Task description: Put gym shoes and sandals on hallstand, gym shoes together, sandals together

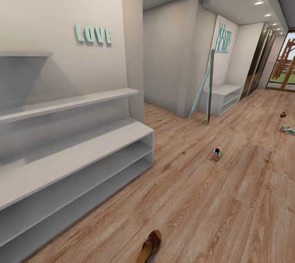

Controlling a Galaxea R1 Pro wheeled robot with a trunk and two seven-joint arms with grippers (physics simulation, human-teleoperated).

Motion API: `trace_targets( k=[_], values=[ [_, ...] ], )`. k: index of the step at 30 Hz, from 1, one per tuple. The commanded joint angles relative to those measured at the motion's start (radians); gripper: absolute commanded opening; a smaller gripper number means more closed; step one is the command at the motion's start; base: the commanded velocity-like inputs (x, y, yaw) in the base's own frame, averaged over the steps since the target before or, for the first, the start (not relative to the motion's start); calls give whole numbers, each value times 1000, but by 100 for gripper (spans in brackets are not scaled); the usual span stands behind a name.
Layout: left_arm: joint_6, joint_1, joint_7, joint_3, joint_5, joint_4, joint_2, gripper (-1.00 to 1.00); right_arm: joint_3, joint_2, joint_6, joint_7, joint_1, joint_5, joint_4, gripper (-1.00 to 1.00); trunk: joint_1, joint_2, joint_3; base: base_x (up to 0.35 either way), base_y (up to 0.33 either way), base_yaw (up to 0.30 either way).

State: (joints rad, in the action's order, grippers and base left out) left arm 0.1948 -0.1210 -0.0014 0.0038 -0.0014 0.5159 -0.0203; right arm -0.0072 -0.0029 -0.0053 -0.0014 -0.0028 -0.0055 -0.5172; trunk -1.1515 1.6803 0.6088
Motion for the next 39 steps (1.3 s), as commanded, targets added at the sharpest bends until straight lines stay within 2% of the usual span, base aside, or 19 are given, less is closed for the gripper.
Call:
trace_targets(
  k=[1,6,10,16,32,39],
  values=[
    [3,-1,0,0,0,4,0,100,-1,0,1,0,0,-1,-2,100,-4,8,4,0,0,0],
    [1,-22,0,1,-1,65,0,100,-1,0,10,-1,-1,-1,-7,100,-23,43,20,0,0,0],
    [-2,-65,1,1,0,110,0,100,-1,1,14,-2,-8,0,-7,100,-38,71,32,0,0,0],
    [-3,-102,0,0,1,119,-1,100,2,0,15,-2,-9,4,-8,100,-61,113,51,0,0,0],
    [-3,-109,0,-1,1,119,-2,100,5,1,13,0,-9,4,-8,100,-123,225,101,0,0,0],
    [-3,-109,0,-2,3,118,-3,100,4,1,13,0,-9,2,-8,100,-123,225,101,4,8,-108]
  ],
)
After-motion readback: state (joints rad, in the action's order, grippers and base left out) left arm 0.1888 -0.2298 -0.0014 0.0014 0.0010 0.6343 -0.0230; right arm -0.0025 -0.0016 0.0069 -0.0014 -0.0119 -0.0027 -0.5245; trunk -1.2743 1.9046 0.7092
